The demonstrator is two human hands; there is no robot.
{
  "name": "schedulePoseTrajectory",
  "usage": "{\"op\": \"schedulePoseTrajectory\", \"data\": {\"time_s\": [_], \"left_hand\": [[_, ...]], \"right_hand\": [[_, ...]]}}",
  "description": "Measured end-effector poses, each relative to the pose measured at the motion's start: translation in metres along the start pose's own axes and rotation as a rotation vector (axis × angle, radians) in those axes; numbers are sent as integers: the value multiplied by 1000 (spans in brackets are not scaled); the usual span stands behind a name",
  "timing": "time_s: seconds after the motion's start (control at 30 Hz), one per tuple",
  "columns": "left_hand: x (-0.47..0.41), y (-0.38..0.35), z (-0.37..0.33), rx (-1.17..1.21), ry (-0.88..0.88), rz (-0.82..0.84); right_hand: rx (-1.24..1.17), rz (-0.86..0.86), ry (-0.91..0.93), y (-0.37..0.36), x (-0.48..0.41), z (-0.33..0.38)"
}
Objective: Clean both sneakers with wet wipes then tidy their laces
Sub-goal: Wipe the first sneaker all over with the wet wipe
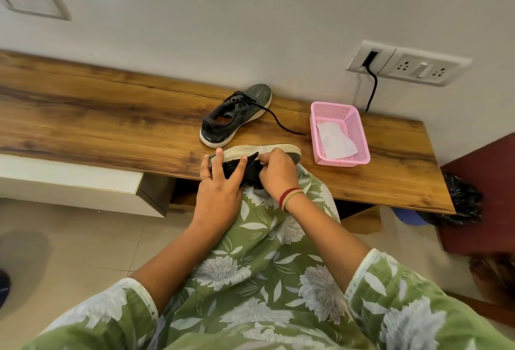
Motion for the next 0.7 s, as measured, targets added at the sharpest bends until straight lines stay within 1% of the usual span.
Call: {"op": "schedulePoseTrajectory", "data": {"time_s": [0.07, 0.13, 0.27, 0.37, 0.47, 0.53, 0.6, 0.7], "left_hand": [[-1, 1, 2, 12, 8, -4], [0, 3, 4, 8, 4, -5], [1, 6, 2, 6, 17, -2], [-1, 8, -4, -29, -12, 1], [-3, 6, -5, -24, 3, 48], [-3, 5, -3, -11, 52, 79], [-4, 4, -2, -4, 82, 87], [-5, 4, -3, 8, 103, 93]], "right_hand": [[-145, 58, -19, 5, 1, -4], [-202, 45, -30, 16, -4, -15], [-181, -163, -120, 39, -28, -46], [-30, -218, -80, 37, -39, -47], [244, -160, 102, 14, -35, -33], [314, -124, 166, 0, -30, -24], [272, -125, 132, -6, -29, -20], [98, -132, 32, -6, -27, -17]]}}
Point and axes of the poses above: each hand's wrist, its own x-axis away from the middle knuckle, its own y-axis out of the back of the hand, z = x × y, the point moved 5 cm from there along -x, towards the middle knuckle, and after that the axes turned 9 degrees about -z, right-handed, at the moved point
